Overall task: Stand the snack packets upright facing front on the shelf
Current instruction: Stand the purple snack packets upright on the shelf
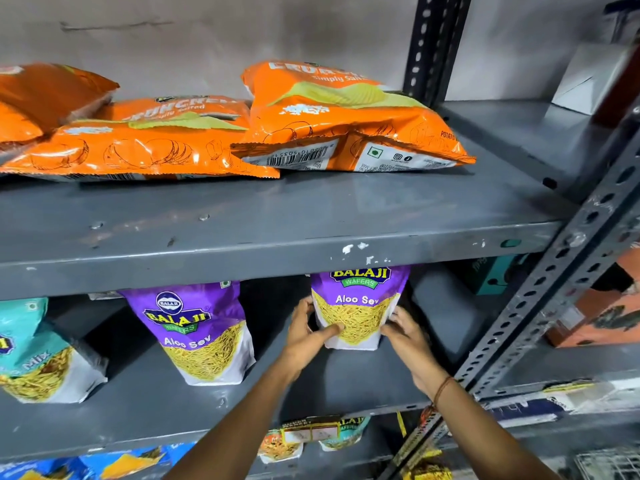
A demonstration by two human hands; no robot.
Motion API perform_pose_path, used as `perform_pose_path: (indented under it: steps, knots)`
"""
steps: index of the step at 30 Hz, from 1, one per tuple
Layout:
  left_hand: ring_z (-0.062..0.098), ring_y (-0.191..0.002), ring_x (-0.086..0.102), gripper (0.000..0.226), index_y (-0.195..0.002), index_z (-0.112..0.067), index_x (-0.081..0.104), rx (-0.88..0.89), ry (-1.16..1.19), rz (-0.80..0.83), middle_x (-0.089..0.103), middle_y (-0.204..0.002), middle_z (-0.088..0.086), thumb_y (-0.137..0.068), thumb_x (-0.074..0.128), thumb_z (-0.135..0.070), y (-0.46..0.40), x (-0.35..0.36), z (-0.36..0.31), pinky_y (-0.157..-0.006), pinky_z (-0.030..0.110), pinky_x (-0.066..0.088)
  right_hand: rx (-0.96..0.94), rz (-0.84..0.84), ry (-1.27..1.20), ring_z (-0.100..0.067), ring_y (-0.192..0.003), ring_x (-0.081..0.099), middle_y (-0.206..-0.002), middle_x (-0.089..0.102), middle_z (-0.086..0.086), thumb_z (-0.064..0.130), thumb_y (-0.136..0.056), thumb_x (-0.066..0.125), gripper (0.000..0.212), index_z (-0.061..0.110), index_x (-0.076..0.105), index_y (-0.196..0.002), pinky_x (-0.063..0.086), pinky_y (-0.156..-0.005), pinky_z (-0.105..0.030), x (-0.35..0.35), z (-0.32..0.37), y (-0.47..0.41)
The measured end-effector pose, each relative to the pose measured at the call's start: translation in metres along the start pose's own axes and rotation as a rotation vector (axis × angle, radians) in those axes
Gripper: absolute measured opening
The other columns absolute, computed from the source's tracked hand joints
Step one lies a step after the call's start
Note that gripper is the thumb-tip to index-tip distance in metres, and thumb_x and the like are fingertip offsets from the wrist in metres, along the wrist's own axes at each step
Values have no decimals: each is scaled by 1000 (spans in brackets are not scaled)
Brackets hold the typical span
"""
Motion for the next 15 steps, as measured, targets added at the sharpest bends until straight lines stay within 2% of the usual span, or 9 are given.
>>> perform_pose_path:
  steps: [2, 3, 5, 7, 9, 12, 15]
  knots:
    - [-10, -96, 60, 56, -108, -29, 54, 13, -25, 15, 65, -112, -3, -66, 85, -7, 1, -1, 3, -78, 3, 45, 40, 67, 22, 0, -98, 64, -115, 68, 3, -8, -84, 58, 48, 25, 54, -119, 51, -81, -14, 1, -6, -1]
    - [-14, -91, 61, 56, -108, -27, 54, -1, -19, 35, 66, -110, -4, -67, 85, -7, 0, -2, 5, -76, 3, 46, 65, 97, 48, -5, -103, 63, -118, 67, 2, -8, -81, 62, 55, 29, 51, -119, 50, -85, -20, 2, -9, -1]
    - [-10, -91, 65, 56, -111, -24, 55, -48, 5, 86, 69, -108, -5, -67, 85, -7, -1, -2, 13, -74, 7, 49, 113, 148, 83, -14, -113, 59, -124, 64, 1, -8, -74, 69, 68, 27, 44, -128, 48, -98, -31, 4, -14, -3]
    - [4, -99, 66, 61, -116, -17, 55, -75, 16, 95, 70, -110, -2, -63, 86, -14, 2, -2, 15, -75, 11, 51, 137, 165, 101, -15, -118, 57, -127, 62, 1, -8, -71, 74, 77, 23, 40, -133, 45, -104, -35, 7, -19, -4]
    - [8, -102, 65, 65, -118, -15, 55, -81, 15, 82, 70, -111, -1, -60, 86, -22, 3, -2, 17, -76, 12, 52, 139, 160, 112, -15, -119, 57, -129, 61, 0, -8, -70, 74, 78, 23, 40, -133, 46, -102, -34, 8, -20, -5]
    - [2, -100, 66, 61, -115, -22, 57, -77, -16, 71, 71, -110, -5, -62, 88, -23, 14, -6, 20, -76, 11, 52, 131, 156, 127, -19, -121, 57, -126, 63, -2, -6, -70, 74, 73, 25, 43, -129, 47, -104, -38, 9, -26, -4]
    - [3, -100, 68, 66, -117, -18, 58, -90, -34, 31, 73, -109, -7, -60, 88, -31, 39, -17, 28, -77, 11, 52, 146, 202, 167, -19, -120, 59, -123, 66, 1, 1, -66, 78, 70, 31, 47, -121, 47, -105, -42, 18, -33, 11]
Point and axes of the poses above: each hand's wrist, its own y-axis away from the middle knuckle, its own x-axis out of the palm, z = x × y, the point moved 3 cm from there along -y, towards the middle knuckle
